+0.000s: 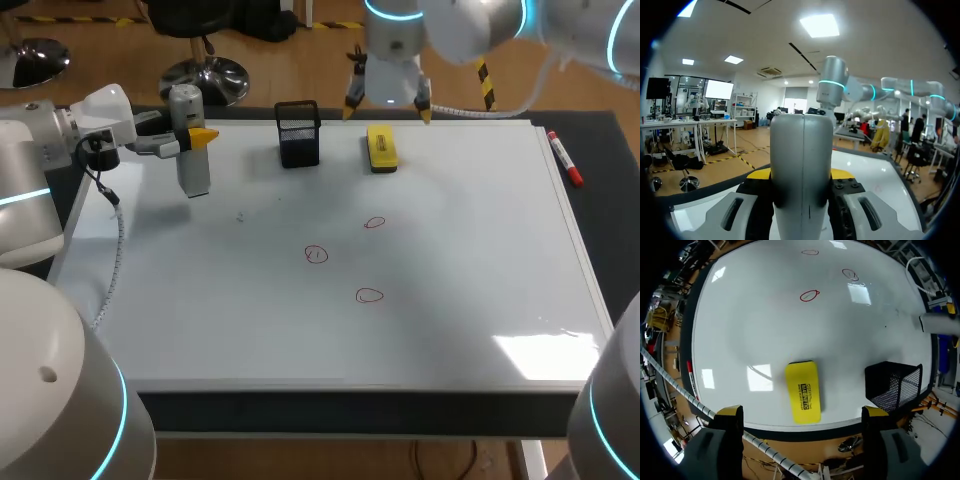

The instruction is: Pick up the inspection probe, press it on each red-marked spot on the whiteboard one by one, put down the probe, pick up the eraser, and wipe off all the red marks.

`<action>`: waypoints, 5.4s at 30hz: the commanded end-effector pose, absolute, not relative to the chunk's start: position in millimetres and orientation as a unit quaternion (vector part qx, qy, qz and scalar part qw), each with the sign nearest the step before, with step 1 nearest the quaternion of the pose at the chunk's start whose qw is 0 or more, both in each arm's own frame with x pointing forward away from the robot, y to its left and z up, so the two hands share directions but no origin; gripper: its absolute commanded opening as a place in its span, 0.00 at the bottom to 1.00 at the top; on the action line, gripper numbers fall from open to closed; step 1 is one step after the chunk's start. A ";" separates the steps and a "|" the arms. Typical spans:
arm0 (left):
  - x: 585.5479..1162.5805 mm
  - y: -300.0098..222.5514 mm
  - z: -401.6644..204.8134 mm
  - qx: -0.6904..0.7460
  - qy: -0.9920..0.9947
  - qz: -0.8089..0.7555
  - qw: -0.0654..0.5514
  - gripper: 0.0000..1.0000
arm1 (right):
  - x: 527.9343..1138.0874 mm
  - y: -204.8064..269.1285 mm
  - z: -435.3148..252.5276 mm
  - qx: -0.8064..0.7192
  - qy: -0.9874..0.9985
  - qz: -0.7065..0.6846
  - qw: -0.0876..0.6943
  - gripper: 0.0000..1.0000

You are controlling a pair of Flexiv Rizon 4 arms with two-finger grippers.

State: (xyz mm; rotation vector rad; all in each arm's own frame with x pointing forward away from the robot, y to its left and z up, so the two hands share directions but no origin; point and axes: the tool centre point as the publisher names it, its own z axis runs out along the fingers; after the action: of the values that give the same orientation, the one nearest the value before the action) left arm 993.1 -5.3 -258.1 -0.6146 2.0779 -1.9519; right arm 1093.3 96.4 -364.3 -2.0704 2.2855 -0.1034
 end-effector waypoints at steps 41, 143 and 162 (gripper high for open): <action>993.3 -5.3 -256.9 -0.210 0.708 -0.665 0.112 0.00 | 1091.0 104.2 -409.6 -0.678 0.735 0.025 0.006 1.00; 993.3 -5.3 -256.9 -0.210 0.708 -0.665 0.112 0.00 | 1015.1 33.8 -333.6 -0.536 0.844 0.033 -0.001 0.00; 993.3 -5.3 -256.9 -0.210 0.708 -0.665 0.112 0.00 | 1008.1 -39.7 -337.0 -0.427 0.904 0.011 0.000 0.00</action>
State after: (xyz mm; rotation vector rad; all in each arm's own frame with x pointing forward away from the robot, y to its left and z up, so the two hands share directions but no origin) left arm 993.1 -5.4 -258.0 -0.6146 2.0778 -1.9519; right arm 1011.3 -32.4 -339.4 -1.3494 2.8469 0.0358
